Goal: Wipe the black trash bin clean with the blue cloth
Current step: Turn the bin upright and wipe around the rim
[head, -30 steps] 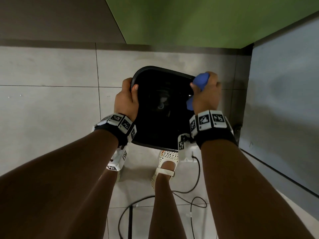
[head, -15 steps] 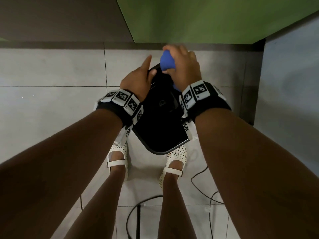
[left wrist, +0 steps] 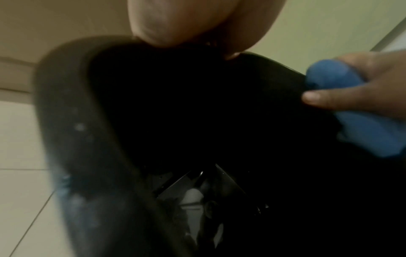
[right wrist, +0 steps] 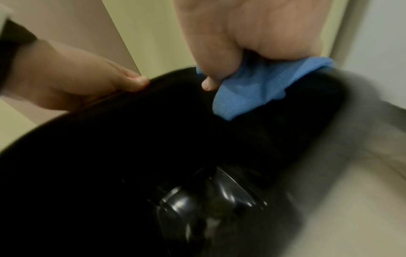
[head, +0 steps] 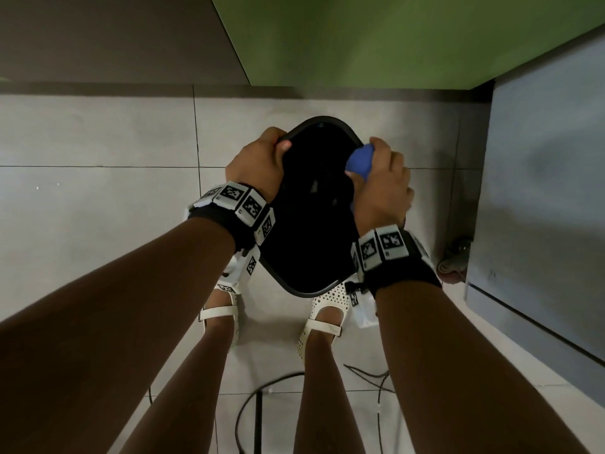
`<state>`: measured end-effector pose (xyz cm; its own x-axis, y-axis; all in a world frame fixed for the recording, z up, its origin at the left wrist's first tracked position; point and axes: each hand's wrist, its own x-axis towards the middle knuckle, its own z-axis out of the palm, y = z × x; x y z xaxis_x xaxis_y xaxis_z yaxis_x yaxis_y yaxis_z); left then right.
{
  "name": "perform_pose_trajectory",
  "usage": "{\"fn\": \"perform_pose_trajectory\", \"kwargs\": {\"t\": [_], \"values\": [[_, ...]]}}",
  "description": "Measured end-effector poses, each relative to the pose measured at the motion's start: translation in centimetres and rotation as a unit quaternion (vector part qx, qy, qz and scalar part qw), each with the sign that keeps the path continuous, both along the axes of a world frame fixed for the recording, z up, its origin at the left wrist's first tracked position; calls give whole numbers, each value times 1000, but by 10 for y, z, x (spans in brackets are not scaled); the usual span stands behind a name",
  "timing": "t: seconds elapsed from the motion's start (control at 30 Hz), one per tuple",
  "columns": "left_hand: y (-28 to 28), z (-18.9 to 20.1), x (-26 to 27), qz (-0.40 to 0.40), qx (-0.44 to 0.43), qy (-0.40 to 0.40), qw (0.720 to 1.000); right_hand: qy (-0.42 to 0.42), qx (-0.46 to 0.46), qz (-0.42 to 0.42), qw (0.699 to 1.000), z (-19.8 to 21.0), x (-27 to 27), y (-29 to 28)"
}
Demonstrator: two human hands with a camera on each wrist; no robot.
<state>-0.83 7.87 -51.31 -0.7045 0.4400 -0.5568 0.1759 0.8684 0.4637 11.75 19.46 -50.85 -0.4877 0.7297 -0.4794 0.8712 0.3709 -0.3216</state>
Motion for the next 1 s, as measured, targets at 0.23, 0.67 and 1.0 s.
{"fn": "perform_pose_trajectory", "kwargs": {"t": [0.23,0.67,1.0], "values": [[-3,-4,6,24,20,-7,1000,-12,11,-64,998,-2,26,0],[-9,-11,-6,97,80,-36,991,53,27,138,989,-6,-91,-2],[-4,-2,2,98,26,5,995,12,14,-15,1000,-3,-30,4]]}}
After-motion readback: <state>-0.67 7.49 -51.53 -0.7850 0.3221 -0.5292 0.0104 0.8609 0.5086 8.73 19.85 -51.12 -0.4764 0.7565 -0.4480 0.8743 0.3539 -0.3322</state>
